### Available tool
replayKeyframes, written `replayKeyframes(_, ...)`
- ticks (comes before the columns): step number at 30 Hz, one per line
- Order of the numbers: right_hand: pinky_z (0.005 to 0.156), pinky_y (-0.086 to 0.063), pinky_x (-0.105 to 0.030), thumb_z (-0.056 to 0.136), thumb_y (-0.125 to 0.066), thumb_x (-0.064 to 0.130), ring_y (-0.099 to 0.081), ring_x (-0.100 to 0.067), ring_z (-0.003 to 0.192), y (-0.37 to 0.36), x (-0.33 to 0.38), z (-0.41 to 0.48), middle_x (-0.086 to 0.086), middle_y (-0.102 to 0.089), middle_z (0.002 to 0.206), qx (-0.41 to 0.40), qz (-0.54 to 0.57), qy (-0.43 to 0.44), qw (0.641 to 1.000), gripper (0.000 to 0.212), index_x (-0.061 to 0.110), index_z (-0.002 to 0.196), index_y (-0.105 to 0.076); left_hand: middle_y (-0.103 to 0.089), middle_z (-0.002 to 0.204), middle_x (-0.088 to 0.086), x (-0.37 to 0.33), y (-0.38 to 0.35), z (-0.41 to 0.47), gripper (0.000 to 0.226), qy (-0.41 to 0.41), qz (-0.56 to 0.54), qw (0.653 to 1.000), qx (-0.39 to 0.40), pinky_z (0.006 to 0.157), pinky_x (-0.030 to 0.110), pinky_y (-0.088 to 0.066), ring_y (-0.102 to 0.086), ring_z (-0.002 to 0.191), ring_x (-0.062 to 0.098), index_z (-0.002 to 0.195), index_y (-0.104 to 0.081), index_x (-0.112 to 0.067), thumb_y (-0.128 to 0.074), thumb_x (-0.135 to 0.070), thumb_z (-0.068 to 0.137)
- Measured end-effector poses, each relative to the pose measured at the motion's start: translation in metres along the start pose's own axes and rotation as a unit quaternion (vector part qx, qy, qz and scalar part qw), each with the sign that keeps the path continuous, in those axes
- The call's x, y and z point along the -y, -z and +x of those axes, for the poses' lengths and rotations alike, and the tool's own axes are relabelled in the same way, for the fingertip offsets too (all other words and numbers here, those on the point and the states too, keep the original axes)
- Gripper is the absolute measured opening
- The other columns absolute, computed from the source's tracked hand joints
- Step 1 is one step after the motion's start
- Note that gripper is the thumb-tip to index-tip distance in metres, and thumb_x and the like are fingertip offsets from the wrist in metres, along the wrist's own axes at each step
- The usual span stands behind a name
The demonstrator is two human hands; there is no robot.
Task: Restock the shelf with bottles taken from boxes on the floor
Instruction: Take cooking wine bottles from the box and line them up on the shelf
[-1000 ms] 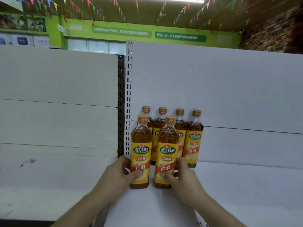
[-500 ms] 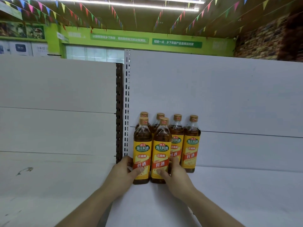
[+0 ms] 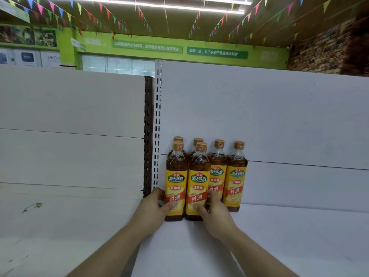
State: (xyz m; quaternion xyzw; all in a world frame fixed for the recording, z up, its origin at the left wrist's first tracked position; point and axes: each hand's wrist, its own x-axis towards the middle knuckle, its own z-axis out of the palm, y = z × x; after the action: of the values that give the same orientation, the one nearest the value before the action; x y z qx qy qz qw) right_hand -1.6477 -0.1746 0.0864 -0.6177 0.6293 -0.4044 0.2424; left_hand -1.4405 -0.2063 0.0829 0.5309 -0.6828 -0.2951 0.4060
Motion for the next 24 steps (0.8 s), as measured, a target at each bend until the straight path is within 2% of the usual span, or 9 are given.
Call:
replayKeyframes(9,0.107,-0.050,-0.038,0.103,-0.060,0.032,-0.058,-0.015,0.129,-0.003,-0.002,0.004,0.015,-0.058,0.135,-0.007,-0.014,0.002,1.000,0.041,0.033,0.140,-0.042,-0.065,0.107,-0.014,0.003,-0.002,0.008,0.030,0.002,0.013,1.000,0.005,0.067,0.014,-0.047,-0.064,0.093,0.004,0.116,-0.053,-0.030,-0.066,-0.047,0.095)
replayKeyframes(14,0.105,-0.049,-0.035,0.103,-0.060,0.032,-0.057,-0.013,0.127,-0.003,-0.003,0.005,0.020,-0.055,0.127,-0.010,-0.024,0.006,1.000,0.040,0.033,0.139,-0.042,-0.065,0.107,-0.014,0.005,-0.001,0.012,0.028,-0.004,0.006,1.000,0.012,0.070,0.016,-0.049,-0.066,0.094,0.005,0.116,-0.053,-0.032,-0.066,-0.047,0.095)
replayKeyframes(24,0.108,-0.050,-0.038,0.103,-0.060,0.033,-0.057,-0.014,0.128,-0.005,0.003,0.000,0.014,-0.058,0.135,-0.016,-0.021,-0.010,1.000,0.042,0.033,0.141,-0.043,-0.065,0.106,-0.018,0.008,-0.003,0.009,0.031,-0.003,-0.020,1.000,0.011,0.072,0.012,-0.048,-0.064,0.092,-0.001,0.124,-0.058,-0.029,-0.066,-0.043,0.097)
